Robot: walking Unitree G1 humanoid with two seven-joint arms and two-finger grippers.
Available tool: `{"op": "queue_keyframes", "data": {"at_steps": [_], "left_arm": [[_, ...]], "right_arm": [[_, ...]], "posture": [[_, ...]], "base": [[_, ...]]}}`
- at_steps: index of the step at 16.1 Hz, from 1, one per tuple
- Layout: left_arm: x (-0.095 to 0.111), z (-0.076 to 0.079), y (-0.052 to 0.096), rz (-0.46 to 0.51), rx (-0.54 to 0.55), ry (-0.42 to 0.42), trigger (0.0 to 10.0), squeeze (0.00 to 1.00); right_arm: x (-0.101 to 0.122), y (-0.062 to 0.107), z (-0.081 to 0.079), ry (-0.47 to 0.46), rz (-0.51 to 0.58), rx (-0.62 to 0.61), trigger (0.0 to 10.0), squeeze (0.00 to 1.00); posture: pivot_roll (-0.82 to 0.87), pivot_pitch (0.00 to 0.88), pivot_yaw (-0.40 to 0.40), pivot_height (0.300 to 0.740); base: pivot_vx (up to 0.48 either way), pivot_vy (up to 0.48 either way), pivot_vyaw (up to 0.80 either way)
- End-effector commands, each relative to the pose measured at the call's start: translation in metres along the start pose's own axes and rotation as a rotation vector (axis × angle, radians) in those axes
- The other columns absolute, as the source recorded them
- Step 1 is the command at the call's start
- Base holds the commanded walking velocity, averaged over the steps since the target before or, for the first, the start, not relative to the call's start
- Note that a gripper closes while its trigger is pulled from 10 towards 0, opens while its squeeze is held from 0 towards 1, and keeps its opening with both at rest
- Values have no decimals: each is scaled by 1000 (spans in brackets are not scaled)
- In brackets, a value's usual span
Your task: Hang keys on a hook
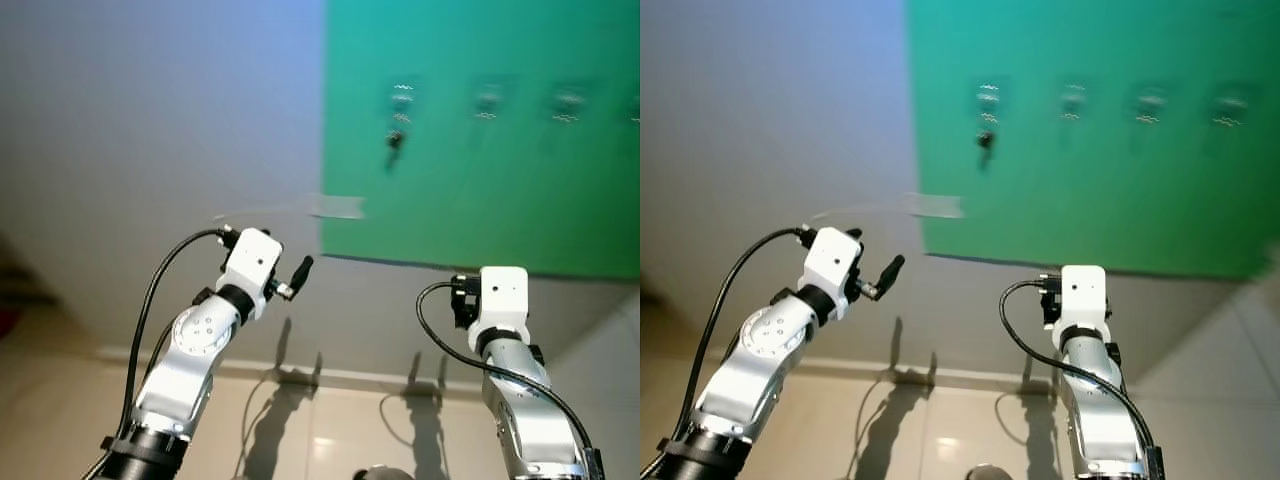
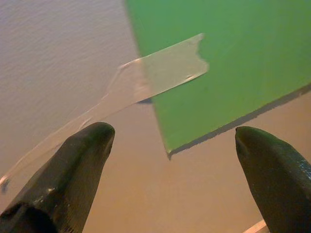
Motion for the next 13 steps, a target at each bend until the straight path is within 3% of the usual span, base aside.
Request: {"op": "queue_keyframes", "data": {"at_steps": [1, 5, 9, 11, 13], "left_arm": [[-8, -3, 3, -31, 21, -27, 10000, 0], [-18, -13, 5, -49, 160, 5, 10000, 0], [-13, -26, 9, -18, 251, -16, 10000, 0], [-22, -40, 22, -42, 337, 37, 10000, 0], [-28, -42, 22, -60, 363, 68, 10000, 0]], "right_arm": [[0, -1, 0, -25, -20, 10, 10000, 0], [-6, -7, 2, -42, -73, 21, 10000, 0], [-1, -9, -3, 98, -35, 165, 10000, 0], [14, -9, -2, 154, -3, 208, 10000, 0], [16, -5, 0, 162, -1, 224, 10000, 0]], "posture": [[-102, 0, 17, 740], [-101, 20, 8, 740], [-60, 9, -32, 740], [-86, 0, -6, 740], [-95, 0, -1, 740]], "base": [[0, 0, -800], [0, 0, -800], [0, 0, -800], [0, 0, -800], [0, 0, -800]]}}
Point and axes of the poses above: a point about 5 cm out from each wrist's last joint towards the gripper, its own y axis pointing back from the gripper into the wrist, its own x axis along the axis of the wrist's last joint, z = x × y, the point moved 2 cm from there along -y, pointing out of the wrist towards the gripper, and after that the axes turned 2 degrees about y, right-handed, at the moved point
